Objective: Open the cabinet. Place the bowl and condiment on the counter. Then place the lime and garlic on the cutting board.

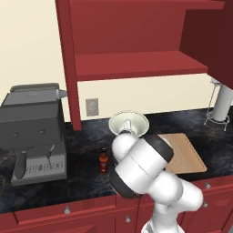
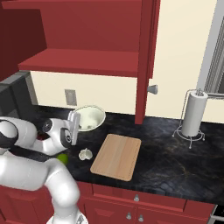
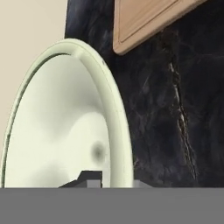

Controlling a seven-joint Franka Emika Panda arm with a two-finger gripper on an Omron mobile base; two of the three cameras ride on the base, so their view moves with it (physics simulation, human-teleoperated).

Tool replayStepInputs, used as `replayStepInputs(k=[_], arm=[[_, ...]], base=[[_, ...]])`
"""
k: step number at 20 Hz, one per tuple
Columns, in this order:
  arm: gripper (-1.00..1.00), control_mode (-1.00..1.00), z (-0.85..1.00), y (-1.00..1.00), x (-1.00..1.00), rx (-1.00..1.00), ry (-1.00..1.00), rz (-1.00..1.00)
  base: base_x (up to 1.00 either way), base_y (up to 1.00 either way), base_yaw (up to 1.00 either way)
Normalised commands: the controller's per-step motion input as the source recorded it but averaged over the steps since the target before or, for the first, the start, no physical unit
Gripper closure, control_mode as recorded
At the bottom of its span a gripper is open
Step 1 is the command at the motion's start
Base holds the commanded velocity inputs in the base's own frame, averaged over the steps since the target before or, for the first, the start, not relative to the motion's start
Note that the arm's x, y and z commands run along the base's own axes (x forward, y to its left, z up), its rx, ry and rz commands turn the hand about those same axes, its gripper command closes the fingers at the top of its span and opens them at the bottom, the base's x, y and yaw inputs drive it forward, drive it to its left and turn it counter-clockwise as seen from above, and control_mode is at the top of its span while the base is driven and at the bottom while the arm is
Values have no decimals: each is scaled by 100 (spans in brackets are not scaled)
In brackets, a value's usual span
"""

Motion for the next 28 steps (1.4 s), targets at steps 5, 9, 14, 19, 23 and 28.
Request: replayStepInputs(k=[5, 9, 14, 19, 23, 28], arm=[[100, -100, -27, 10, 34, 1, 1, 0], [-100, -100, -12, 11, 22, 1, 0, 0], [-100, -100, 0, 3, 5, 1, 0, 0], [-100, -100, 12, 1, -23, 0, -3, 0], [-100, -100, 31, 0, -27, 1, 0, 0], [-100, -100, 48, 0, -26, 2, 0, 0]], base=[[0, 0, 0], [0, 0, 0], [0, 0, 0], [0, 0, 0], [0, 0, 0], [0, 0, 0]])
